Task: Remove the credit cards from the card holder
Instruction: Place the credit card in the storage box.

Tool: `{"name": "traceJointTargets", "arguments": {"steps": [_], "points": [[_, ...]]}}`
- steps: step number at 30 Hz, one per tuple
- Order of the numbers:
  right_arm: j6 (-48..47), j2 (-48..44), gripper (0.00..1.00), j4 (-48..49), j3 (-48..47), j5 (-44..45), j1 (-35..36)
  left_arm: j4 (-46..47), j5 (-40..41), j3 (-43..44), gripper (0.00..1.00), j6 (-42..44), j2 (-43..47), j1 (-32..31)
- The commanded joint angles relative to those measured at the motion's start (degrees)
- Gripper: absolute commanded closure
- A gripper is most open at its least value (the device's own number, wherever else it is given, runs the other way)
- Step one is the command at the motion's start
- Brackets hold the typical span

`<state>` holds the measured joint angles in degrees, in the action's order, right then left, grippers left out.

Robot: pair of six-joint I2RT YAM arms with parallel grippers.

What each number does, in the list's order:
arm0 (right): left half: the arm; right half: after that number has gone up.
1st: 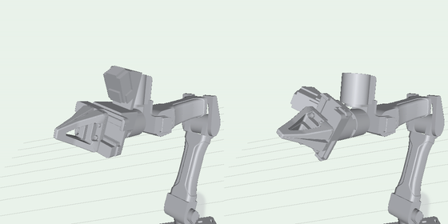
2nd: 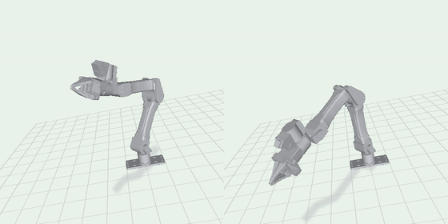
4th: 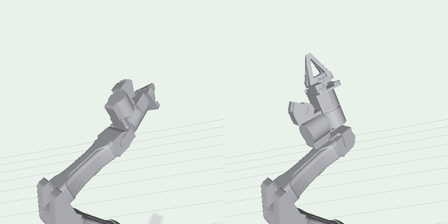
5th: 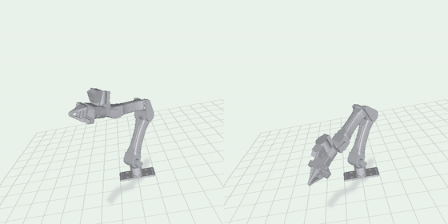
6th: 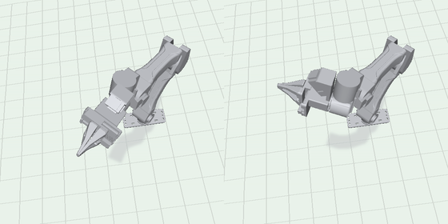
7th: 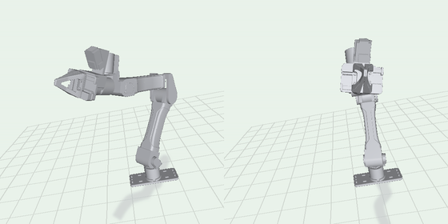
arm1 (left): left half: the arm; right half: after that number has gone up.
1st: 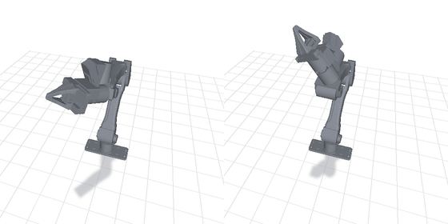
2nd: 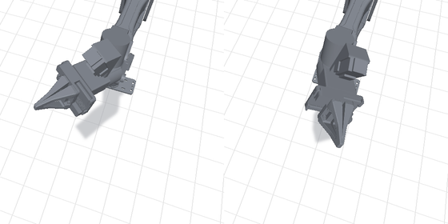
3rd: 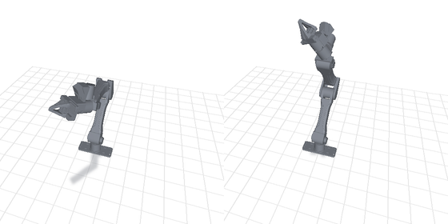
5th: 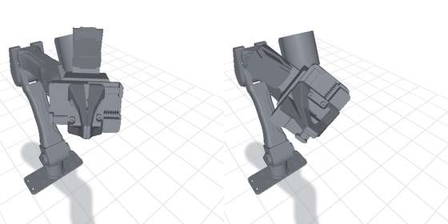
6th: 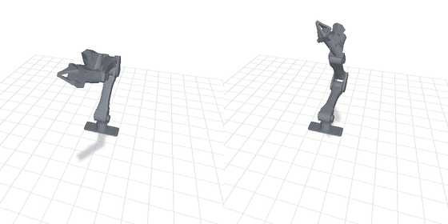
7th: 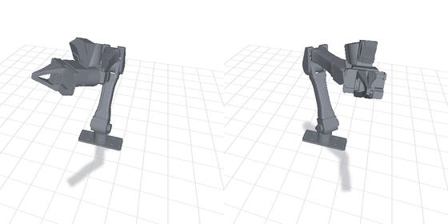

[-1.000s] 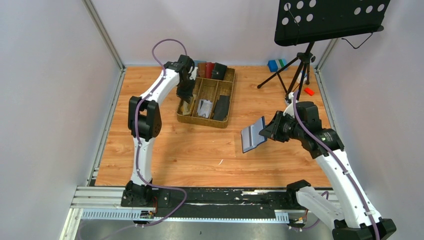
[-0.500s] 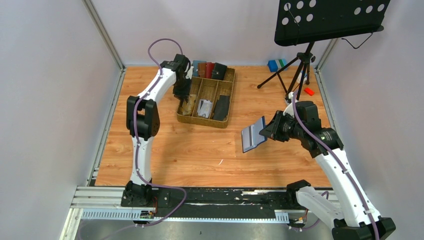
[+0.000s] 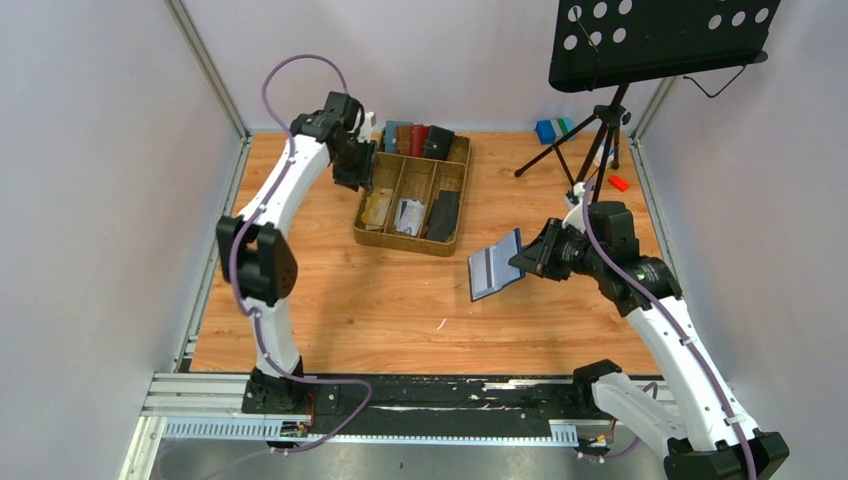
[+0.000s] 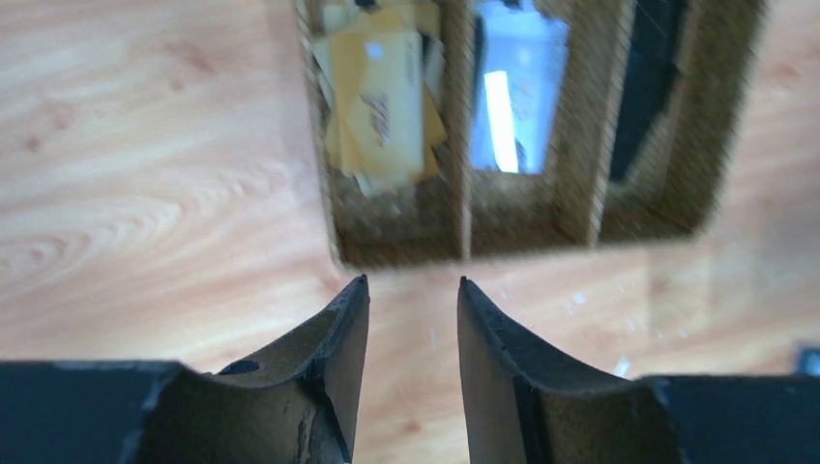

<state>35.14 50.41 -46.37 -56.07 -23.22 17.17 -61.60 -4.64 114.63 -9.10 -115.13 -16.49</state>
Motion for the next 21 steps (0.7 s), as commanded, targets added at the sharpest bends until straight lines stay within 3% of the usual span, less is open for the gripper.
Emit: {"name": "traceJointTargets", "arguments": {"steps": [1, 4, 6, 7, 9, 12, 21], "points": [[7.21, -0.95, 1.0, 12.61, 3.61, -6.8, -0.21, 4.8, -11.31, -12.14, 0.52, -6.17, 15.26, 0.0], [13.22, -1.02, 1.0, 21.22, 7.37, -11.55, -0.18, 15.52, -26.86, -25.82, 0.4, -12.92, 25.76, 0.03], [16.59, -0.81, 1.0, 27.0, 9.46, -14.42, -0.14, 25.44, -34.47, -35.53, 0.05, -21.05, 32.68, -0.01], [17.8, -0.71, 1.0, 29.22, 10.03, -15.72, -0.12, 31.06, -37.63, -40.88, 0.01, -25.68, 36.22, -0.03], [19.26, -0.54, 1.0, 31.45, 10.3, -17.42, -0.12, 42.03, -40.92, -49.35, 0.0, -34.08, 42.17, -0.03], [21.8, -0.68, 1.0, 34.29, 10.98, -20.1, -0.03, 50.25, -42.59, -58.82, 0.0, -42.5, 49.24, -0.25], [37.09, -4.89, 1.0, 48.4, 17.33, -23.09, 0.18, 65.56, -40.58, -71.51, 0.05, -57.06, 59.53, -5.5]]}}
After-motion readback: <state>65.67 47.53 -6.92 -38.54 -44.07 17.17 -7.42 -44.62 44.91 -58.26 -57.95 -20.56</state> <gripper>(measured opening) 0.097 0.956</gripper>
